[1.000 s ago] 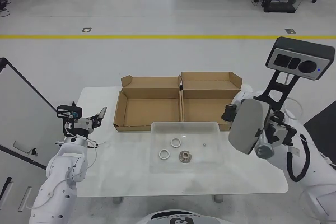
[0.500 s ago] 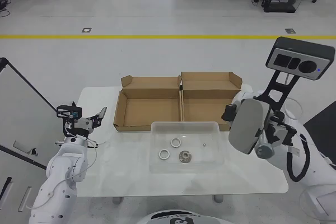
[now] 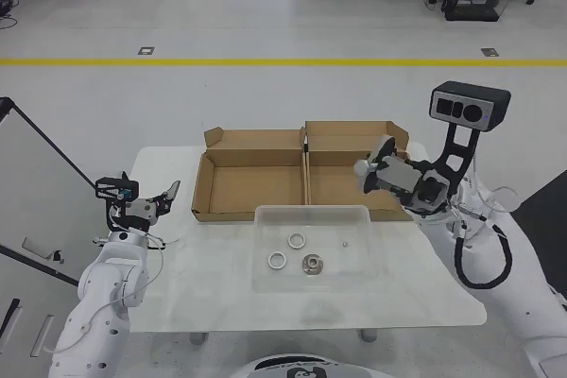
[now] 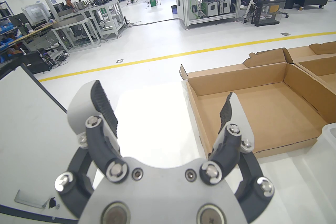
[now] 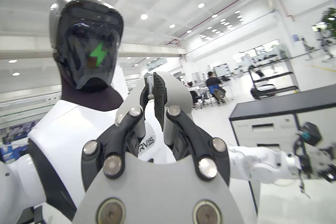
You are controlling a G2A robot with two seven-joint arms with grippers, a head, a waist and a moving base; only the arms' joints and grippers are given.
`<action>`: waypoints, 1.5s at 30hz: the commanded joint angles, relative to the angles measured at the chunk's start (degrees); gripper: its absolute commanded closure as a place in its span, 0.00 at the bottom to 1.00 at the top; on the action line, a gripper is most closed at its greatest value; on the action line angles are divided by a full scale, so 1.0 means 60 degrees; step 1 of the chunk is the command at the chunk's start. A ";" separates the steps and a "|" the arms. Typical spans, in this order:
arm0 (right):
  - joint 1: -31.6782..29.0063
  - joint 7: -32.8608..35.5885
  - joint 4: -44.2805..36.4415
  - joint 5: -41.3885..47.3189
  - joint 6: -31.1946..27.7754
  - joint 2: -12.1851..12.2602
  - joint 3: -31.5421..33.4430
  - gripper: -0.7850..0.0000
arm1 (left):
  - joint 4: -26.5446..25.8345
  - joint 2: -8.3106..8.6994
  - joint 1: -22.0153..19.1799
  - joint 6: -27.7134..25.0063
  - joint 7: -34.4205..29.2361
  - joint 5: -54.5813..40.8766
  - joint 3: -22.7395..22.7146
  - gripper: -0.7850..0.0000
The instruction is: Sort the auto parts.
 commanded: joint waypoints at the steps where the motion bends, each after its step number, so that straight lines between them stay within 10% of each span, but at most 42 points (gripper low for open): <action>1: -0.0371 -0.0270 -0.0022 -0.0449 0.0477 0.0058 0.0477 1.00 | 0.0000 0.0000 0.0000 0.0000 0.0000 0.0000 0.0000 0.00; 21: -0.0659 0.2003 0.2257 -0.0154 0.3111 0.0339 0.2890 1.00 | 0.0000 0.0000 0.0000 0.0000 0.0000 0.0000 0.0000 0.00; 45: 0.1677 0.3393 0.3790 -0.7202 0.5340 0.0433 0.1423 1.00 | 0.0000 0.0000 0.0000 0.0000 0.0000 0.0000 0.0000 0.00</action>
